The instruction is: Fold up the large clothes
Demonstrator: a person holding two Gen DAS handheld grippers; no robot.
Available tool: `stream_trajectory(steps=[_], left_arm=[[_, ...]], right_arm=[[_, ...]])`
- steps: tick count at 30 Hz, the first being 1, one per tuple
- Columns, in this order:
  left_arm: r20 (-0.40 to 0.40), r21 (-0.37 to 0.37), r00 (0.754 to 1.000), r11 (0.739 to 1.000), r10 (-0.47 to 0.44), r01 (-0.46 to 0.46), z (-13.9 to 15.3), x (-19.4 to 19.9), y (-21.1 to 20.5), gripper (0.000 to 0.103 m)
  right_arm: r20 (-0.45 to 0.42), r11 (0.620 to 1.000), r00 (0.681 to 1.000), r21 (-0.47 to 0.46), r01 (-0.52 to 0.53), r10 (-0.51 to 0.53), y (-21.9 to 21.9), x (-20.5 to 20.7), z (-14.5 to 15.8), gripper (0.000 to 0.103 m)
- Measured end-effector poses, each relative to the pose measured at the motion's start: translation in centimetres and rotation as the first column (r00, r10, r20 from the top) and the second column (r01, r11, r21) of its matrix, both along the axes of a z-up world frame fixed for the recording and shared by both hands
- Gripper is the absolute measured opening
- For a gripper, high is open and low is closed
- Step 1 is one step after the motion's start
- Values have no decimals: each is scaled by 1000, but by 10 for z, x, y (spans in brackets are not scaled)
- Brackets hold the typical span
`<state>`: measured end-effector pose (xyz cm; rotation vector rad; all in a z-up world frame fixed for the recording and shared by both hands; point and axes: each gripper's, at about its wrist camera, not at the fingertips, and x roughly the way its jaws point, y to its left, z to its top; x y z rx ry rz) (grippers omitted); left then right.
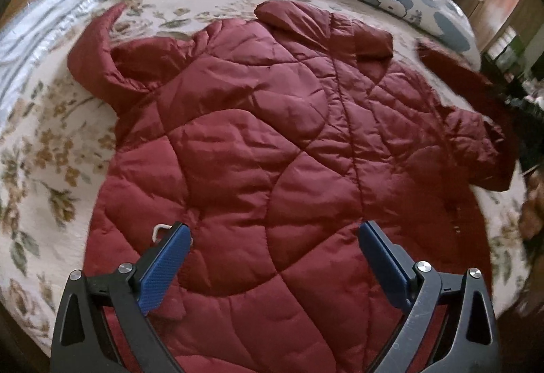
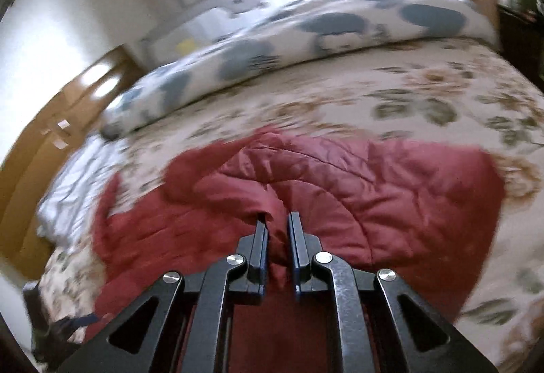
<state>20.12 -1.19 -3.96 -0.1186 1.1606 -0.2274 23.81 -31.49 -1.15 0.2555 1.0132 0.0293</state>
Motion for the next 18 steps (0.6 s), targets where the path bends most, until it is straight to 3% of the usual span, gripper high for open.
stream_trajectory(steps=[8, 18], left_arm=[[-12, -154, 1000, 988, 6, -8, 10, 14, 41, 97], [-49, -265, 999, 964, -9, -5, -6, 76, 63, 97]], right_arm=[[-67, 985, 984, 72, -158, 163, 77, 10, -55, 10], [-89, 927, 930, 159, -340, 356, 129, 0, -83, 10]])
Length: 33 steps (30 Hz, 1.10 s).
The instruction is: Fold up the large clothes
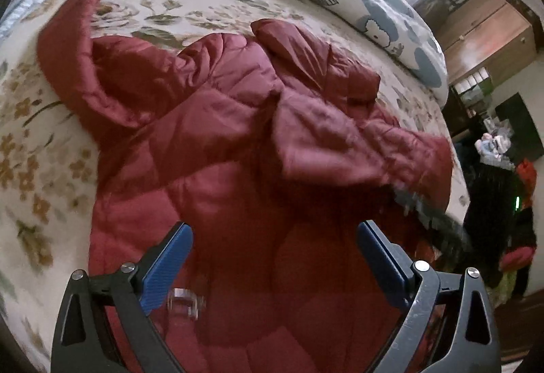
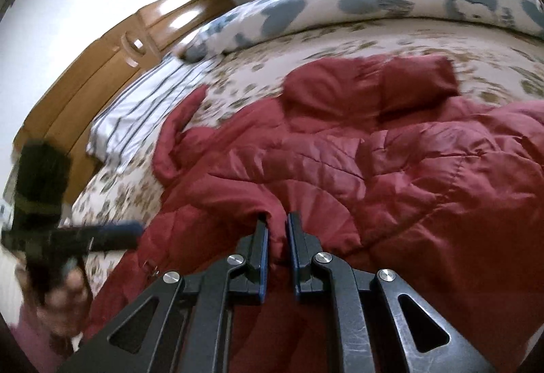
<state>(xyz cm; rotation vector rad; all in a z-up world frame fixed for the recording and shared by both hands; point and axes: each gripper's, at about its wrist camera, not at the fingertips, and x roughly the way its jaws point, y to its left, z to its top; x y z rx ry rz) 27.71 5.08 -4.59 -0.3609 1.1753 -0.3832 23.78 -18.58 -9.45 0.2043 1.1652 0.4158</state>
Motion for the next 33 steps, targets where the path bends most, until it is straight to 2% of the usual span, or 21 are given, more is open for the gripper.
stream_trajectory(steps=[3, 5, 6, 8, 9, 11, 13, 16, 18, 21, 24, 27, 32, 33], left_arm=[[-47, -46, 999, 999, -14, 12, -18, 31, -1, 97], [-75, -74, 997, 997, -35, 30, -30, 48, -4, 92], [-86, -81, 995, 996, -48, 41, -36, 56, -7, 83], [-116, -73, 991, 996, -64, 56, -49, 72, -13, 57], [-124, -69, 990, 996, -69, 61, -53, 76, -16, 34], [-123, -59, 990, 997, -66, 59, -58, 85, -20, 28], [-104, -42, 992, 997, -69, 65, -57, 86, -23, 17], [-58, 9, 996, 997, -70, 71, -50, 83, -26, 12], [-11, 85, 998, 995, -57, 58, -37, 71, -26, 11], [69, 216, 998, 976, -16, 1, -22, 64, -21, 11], [94, 242, 995, 970, -15, -8, -20, 63, -21, 12], [95, 296, 995, 955, -29, 0, -28, 61, -30, 12], [100, 367, 994, 930, -46, 6, -29, 48, -36, 15], [102, 375, 994, 927, -47, 5, -26, 44, -35, 19]], right_arm=[[-18, 1000, 1000, -8, -24, 24, 7, -2, -8, 10], [-25, 1000, 999, -4, -29, 29, 8, -3, -10, 10], [-26, 1000, 999, -2, -27, 27, 8, -4, -10, 12], [-31, 1000, 999, 1, -24, 24, 6, -5, -9, 15], [-38, 1000, 999, 2, -20, 20, 4, -5, -9, 17], [-52, 1000, 999, -13, -8, 7, 2, -7, -10, 20], [-60, 1000, 998, -14, 14, -14, -6, -12, -8, 29], [-59, 998, 996, -17, 64, -64, -24, -23, 3, 32], [-40, 994, 994, -23, 104, -105, -37, -28, 14, 32], [41, 980, 981, -58, 192, -190, -68, -36, 39, 33], [109, 953, 958, -119, 279, -266, -96, -33, 52, 43], [111, 931, 946, -174, 322, -306, -114, -20, 45, 45], [28, 914, 947, -255, 315, -319, -122, -1, 8, 45], [12, 911, 948, -272, 309, -318, -122, 1, 0, 45]])
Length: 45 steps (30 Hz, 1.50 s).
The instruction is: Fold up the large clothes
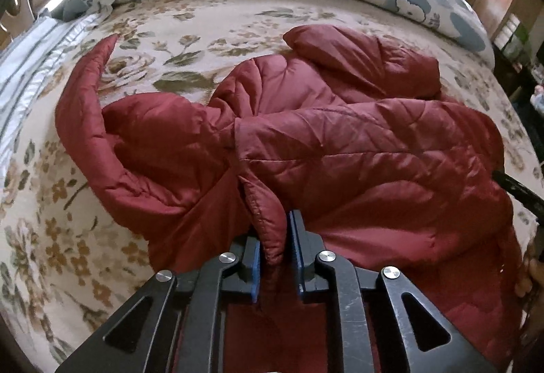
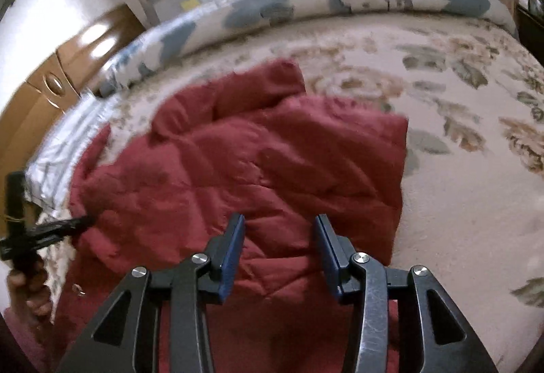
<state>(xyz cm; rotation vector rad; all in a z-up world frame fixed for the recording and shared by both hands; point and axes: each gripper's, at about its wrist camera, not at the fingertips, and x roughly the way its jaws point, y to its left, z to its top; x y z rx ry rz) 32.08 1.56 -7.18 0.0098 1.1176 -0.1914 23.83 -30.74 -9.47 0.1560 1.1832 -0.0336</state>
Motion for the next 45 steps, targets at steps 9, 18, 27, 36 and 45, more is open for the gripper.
stream_trajectory(steps=[9, 18, 27, 36, 45], left_arm=[[144, -103, 990, 994, -10, 25, 64, -39, -8, 30], [41, 93, 998, 995, -39, 35, -13, -13, -52, 31], [32, 31, 999, 999, -9, 8, -31, -17, -34, 33], [35, -21, 999, 1000, 1, 0, -27, -21, -22, 33], [100, 12, 994, 999, 41, -42, 11, -38, 1, 53]], right_arm=[[-24, 998, 1000, -69, 9, -10, 9, -3, -23, 46], [8, 996, 1000, -81, 24, -24, 12, -9, -12, 47], [-39, 994, 999, -111, -26, 22, 23, -11, -27, 52], [-37, 993, 999, -113, -23, 19, 22, -12, -28, 54], [31, 998, 998, -39, -48, 49, 38, -32, 12, 58]])
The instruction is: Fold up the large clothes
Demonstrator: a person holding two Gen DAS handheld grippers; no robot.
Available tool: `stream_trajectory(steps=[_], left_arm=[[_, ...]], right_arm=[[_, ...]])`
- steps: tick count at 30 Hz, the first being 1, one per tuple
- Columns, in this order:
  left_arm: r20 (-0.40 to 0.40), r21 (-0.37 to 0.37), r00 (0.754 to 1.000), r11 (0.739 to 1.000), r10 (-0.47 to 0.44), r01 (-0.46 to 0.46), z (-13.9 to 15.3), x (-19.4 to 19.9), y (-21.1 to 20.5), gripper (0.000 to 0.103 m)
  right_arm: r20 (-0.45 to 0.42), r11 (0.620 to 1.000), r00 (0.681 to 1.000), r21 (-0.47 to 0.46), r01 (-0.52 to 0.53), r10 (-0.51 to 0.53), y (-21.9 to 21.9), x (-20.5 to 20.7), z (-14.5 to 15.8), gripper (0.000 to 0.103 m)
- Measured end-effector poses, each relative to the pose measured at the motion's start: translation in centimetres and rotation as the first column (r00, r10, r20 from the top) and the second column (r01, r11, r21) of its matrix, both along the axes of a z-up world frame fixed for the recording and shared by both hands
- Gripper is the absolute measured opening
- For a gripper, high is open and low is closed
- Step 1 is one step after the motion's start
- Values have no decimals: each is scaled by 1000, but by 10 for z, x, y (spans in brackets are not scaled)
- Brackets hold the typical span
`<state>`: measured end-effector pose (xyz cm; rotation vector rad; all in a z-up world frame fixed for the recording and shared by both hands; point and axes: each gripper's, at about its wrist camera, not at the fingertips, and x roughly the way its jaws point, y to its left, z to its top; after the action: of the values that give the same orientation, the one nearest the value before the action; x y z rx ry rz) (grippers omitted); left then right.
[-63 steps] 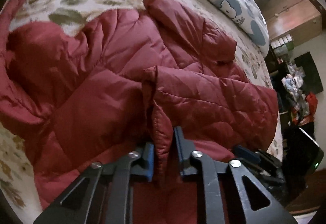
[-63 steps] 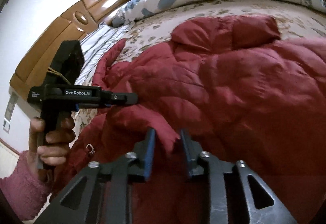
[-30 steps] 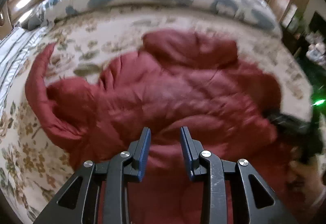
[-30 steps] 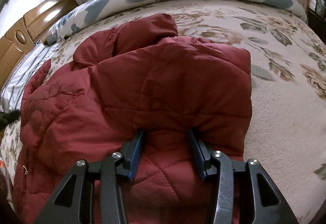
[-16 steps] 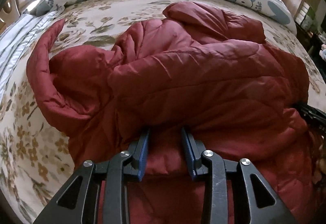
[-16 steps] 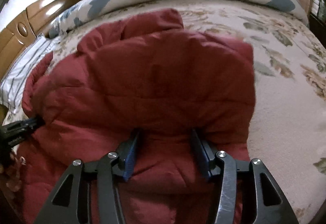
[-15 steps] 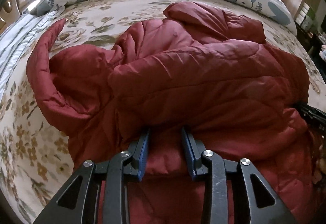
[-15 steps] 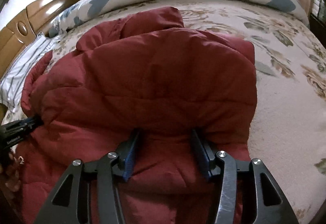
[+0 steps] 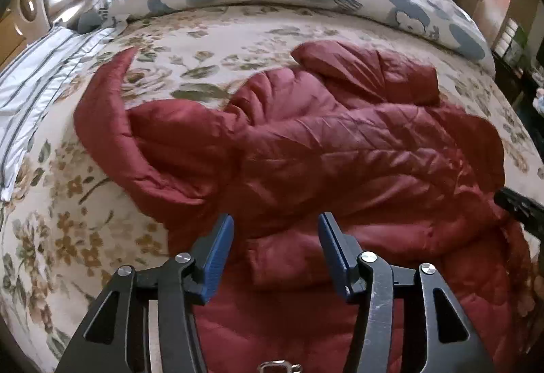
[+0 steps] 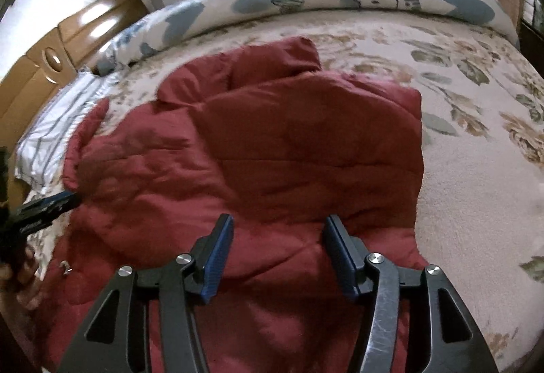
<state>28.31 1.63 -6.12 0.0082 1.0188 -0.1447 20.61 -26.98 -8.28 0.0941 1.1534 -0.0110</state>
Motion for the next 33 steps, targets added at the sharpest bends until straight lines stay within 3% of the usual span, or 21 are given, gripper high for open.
stream_trajectory(steps=[9, 13, 19, 26, 33], left_arm=[[-2, 3, 995, 995, 101, -101, 10, -3, 27, 61], [5, 27, 986, 986, 165, -165, 17, 13, 45, 78], [21, 102, 964, 959, 266, -266, 27, 58, 71, 79], [-44, 235, 927, 906, 372, -353, 5, 154, 96, 81], [-84, 424, 876, 813, 474, -399, -39, 235, 117, 78]], right_arm=[[-13, 999, 1000, 45, -20, 21, 12, -16, 11, 59], [-10, 996, 999, 79, -39, 39, 17, -23, 12, 65], [3, 992, 998, 112, -58, 58, 21, -29, 16, 66], [27, 989, 998, 138, -61, 58, 19, -31, 25, 66], [5, 986, 999, 163, -32, 32, 11, -40, 26, 66]])
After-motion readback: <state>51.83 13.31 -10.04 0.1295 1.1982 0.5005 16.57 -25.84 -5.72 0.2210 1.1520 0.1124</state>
